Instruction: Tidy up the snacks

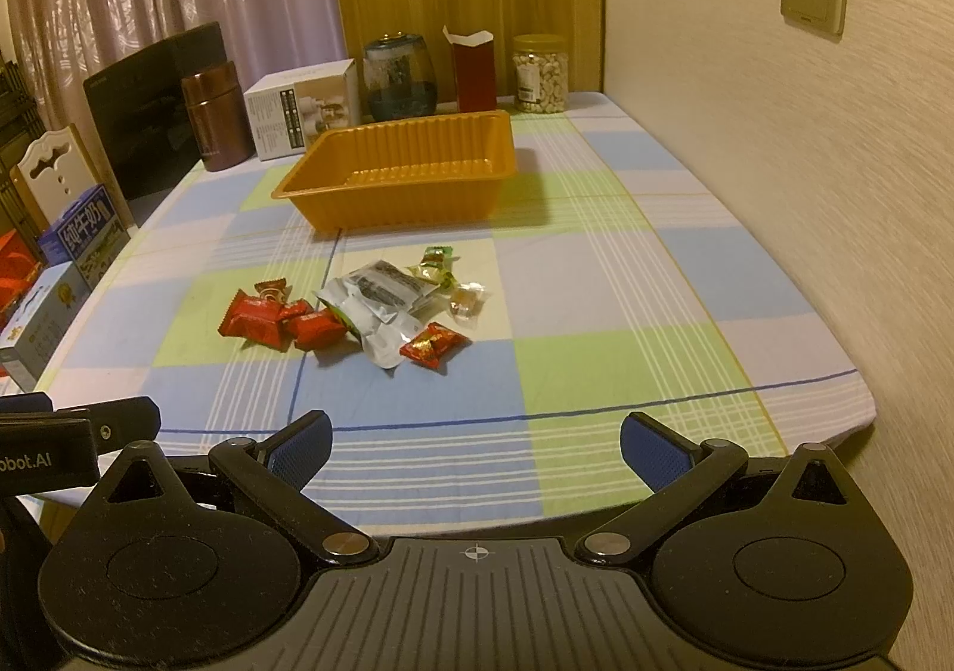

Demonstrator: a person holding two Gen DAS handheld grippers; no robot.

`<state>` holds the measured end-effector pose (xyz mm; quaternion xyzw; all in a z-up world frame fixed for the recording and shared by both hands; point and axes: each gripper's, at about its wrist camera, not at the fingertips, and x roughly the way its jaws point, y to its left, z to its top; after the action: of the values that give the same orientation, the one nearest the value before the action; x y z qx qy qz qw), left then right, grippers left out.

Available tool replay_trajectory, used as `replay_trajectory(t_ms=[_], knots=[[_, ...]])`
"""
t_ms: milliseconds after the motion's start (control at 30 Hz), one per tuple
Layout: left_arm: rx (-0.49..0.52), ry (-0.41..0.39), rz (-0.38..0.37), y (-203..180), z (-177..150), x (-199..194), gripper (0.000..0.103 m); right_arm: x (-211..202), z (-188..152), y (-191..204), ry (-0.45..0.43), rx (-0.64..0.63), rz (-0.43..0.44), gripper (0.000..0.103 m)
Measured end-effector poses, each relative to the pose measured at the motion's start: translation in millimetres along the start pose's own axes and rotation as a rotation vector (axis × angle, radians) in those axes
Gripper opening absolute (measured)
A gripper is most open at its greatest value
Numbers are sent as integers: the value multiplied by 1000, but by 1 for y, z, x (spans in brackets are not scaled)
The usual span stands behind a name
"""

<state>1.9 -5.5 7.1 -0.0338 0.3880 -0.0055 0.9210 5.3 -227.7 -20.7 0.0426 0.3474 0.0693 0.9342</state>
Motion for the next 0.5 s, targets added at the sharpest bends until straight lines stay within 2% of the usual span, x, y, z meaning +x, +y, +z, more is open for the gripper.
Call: replay_trajectory(t_ms=[500], knots=[[-1, -2, -2, 0, 1, -1, 103, -1, -1, 0, 0, 1, 0, 102]])
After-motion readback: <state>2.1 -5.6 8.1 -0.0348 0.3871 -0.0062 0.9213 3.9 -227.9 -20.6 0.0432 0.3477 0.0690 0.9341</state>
